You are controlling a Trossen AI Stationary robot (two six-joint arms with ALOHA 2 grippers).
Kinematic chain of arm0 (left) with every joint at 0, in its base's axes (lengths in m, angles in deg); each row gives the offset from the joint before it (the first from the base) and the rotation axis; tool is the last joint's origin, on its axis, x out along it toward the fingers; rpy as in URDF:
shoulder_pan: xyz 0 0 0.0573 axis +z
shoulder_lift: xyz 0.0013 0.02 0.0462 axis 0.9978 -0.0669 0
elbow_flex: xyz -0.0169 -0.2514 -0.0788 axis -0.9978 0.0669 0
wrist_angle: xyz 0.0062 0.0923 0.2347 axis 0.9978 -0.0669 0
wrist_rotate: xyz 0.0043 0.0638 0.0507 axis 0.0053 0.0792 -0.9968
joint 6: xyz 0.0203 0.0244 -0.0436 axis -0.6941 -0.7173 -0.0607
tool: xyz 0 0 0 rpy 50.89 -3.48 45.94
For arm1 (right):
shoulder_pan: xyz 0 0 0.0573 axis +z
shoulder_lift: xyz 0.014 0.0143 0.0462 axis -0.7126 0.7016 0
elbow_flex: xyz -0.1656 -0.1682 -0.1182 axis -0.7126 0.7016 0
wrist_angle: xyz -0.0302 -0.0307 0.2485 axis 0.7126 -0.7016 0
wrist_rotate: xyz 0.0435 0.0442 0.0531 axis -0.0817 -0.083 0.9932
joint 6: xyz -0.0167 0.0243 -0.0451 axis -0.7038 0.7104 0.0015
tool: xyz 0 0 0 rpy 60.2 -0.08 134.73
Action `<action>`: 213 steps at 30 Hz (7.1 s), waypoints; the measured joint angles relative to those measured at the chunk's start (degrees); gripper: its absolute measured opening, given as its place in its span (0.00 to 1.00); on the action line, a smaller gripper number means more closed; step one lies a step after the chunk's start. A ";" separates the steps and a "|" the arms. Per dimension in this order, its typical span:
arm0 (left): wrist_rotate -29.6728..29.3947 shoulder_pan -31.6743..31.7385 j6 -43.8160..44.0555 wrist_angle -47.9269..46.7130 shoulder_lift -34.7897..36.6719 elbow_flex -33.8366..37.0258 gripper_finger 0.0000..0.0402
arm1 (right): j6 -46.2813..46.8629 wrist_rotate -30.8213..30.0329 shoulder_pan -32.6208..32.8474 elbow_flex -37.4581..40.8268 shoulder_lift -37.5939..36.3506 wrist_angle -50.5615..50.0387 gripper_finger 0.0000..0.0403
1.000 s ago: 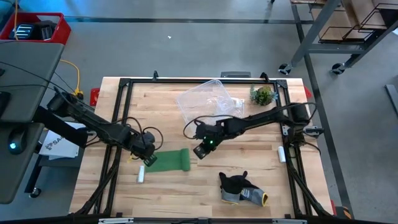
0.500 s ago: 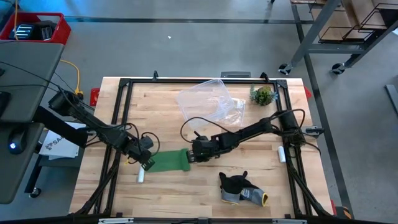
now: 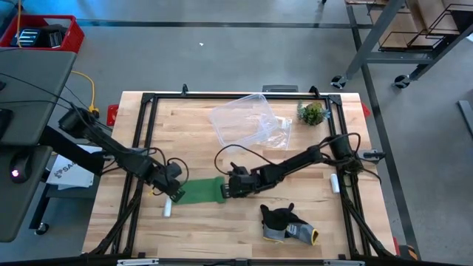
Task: Roll bandage
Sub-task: Roll the green bandage
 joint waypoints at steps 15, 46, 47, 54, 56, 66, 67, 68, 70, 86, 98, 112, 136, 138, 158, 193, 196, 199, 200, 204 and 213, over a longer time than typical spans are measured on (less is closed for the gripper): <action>-0.67 -2.27 -2.59 1.99 -2.40 0.32 0.00 | 10.78 -9.68 0.58 0.00 0.02 0.43 0.00; -2.60 -2.08 -2.53 1.75 -2.44 0.34 0.00 | 10.39 -8.44 0.01 -1.87 3.19 13.94 0.00; -2.60 -2.08 -2.54 1.74 -2.44 0.34 0.00 | 8.55 -8.07 -0.26 -2.98 3.19 13.71 0.00; -1.17 -2.05 -4.11 1.55 -2.18 0.34 0.00 | -1.88 -7.41 -2.52 -9.54 3.19 12.14 0.00; -0.24 -2.05 -4.81 1.33 -1.91 0.34 0.00 | -4.23 -7.00 -2.92 -11.13 3.19 11.94 0.00; 0.70 -2.08 -5.08 0.87 3.63 0.36 0.00 | -16.52 -2.84 -3.42 -22.33 3.13 -2.97 0.00; 0.12 -2.08 -5.06 0.60 4.27 0.36 0.00 | -17.77 -2.03 -3.42 -23.32 3.13 -4.83 0.00; -0.56 -2.08 -5.07 0.12 4.92 0.36 0.00 | -18.84 -1.57 -3.42 -24.20 3.13 -6.48 0.00; -1.63 -2.08 -5.06 -0.90 6.11 0.36 0.00 | -19.92 -1.48 -3.42 -25.30 3.11 -8.76 0.00; -10.95 -2.08 -6.99 -1.70 17.60 -1.83 0.00 | -12.90 3.20 -3.44 -25.73 10.81 2.88 0.00; -13.85 -2.08 -6.84 -2.40 19.15 -1.89 0.00 | -16.63 4.18 -3.46 -32.76 13.55 -6.78 0.00; -14.57 -2.08 -5.03 -2.42 19.15 -1.87 0.00 | -25.03 -0.09 -3.46 -43.67 13.45 -30.23 0.06; -12.07 -2.03 -2.55 -2.62 19.09 -1.85 0.00 | -12.98 2.48 -3.62 -43.50 18.85 -27.70 0.58; -12.17 -2.03 -2.54 -2.69 19.09 -1.83 0.00 | -12.80 3.24 -3.62 -43.43 19.46 -26.93 0.58; -13.35 -2.03 -2.56 -3.37 19.04 -1.85 0.00 | -7.00 2.84 -4.17 -43.60 21.53 -27.69 0.27; -13.77 -2.03 -9.05 -2.54 19.08 -1.85 0.00 | -11.48 3.43 -1.01 -43.32 15.39 -60.60 0.00; -13.77 -2.03 -8.73 -2.55 19.09 -1.85 0.00 | -13.02 3.43 -1.04 -43.17 14.64 -64.22 0.00; -13.77 -2.03 -8.70 -2.47 19.09 -1.85 0.00 | -13.75 3.41 -1.32 -40.34 12.03 -63.77 0.00; -13.77 -2.03 -8.70 -2.41 19.09 -1.85 0.00 | -13.47 3.42 -1.52 -38.45 10.53 -62.31 0.00; -13.82 -2.04 -8.70 -2.24 19.07 -1.85 0.00 | -11.46 3.41 -2.37 -26.80 2.04 -54.21 0.00; -14.97 -2.05 -9.31 -2.21 19.09 -1.85 0.00 | 3.46 1.91 -2.15 3.63 -18.87 -41.75 0.00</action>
